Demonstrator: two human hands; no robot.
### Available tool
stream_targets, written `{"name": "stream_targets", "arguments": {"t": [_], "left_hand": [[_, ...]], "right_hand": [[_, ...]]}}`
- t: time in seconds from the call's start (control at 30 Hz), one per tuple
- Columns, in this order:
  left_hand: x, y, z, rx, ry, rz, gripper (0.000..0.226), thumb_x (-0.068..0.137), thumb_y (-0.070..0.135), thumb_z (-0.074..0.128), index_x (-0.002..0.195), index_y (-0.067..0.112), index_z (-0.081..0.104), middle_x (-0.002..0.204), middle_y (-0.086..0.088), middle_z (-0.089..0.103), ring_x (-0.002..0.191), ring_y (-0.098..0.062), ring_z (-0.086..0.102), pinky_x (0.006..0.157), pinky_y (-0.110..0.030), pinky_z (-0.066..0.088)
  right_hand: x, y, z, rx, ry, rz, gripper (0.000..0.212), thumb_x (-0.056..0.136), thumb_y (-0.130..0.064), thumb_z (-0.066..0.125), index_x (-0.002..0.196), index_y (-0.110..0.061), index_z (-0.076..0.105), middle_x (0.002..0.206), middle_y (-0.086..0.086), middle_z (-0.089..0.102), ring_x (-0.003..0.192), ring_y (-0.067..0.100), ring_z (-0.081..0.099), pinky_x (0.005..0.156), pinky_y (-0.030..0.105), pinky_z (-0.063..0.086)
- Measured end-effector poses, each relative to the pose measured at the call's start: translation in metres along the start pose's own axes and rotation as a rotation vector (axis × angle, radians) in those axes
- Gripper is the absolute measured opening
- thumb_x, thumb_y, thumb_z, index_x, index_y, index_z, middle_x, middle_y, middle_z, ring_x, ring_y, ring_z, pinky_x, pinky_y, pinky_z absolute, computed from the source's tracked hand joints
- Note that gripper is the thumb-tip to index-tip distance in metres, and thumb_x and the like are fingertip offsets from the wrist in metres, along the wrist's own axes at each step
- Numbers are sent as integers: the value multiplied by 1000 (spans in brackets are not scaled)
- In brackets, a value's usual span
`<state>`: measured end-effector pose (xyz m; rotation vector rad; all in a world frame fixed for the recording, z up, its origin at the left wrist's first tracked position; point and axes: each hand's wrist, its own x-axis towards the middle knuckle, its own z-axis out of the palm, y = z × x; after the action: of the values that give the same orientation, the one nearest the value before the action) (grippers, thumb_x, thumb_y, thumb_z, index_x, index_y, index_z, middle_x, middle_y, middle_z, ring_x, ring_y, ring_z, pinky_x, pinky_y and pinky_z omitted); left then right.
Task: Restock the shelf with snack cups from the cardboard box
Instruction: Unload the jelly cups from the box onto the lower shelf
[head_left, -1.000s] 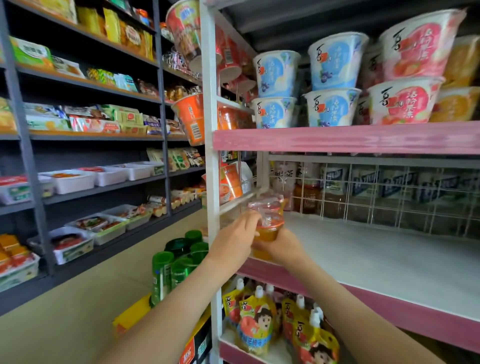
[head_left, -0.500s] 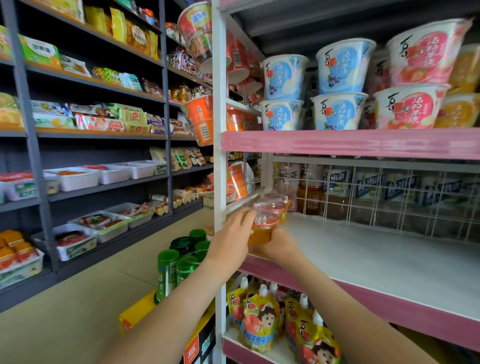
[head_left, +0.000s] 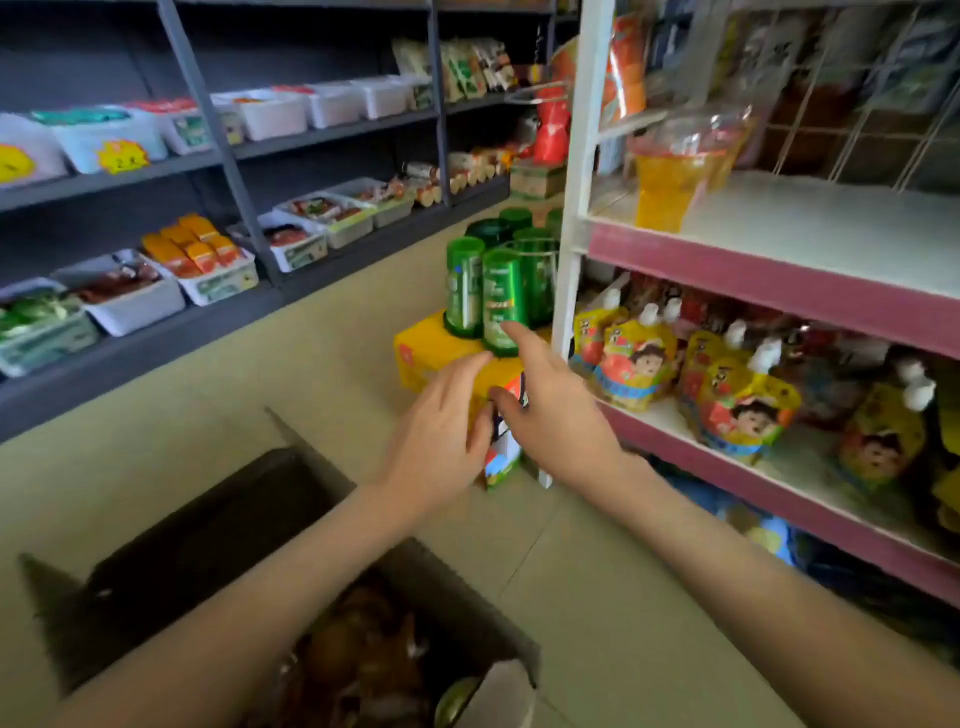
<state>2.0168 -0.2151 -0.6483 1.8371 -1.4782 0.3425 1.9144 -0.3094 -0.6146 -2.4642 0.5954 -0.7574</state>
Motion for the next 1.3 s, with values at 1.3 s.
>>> {"name": "stream_targets", "arguments": {"t": [1.3], "left_hand": [[-272,-53,8,24,-1050,274,53,87,16,58,138,15,46,140,-4,50,128,-18,45,105,-29,36]], "right_hand": [[-164,7,120,-375,-1047,-400,76,99,-34,42,149,-17,-12,159,-1,-10,144,7,-9,117,21,5]]}}
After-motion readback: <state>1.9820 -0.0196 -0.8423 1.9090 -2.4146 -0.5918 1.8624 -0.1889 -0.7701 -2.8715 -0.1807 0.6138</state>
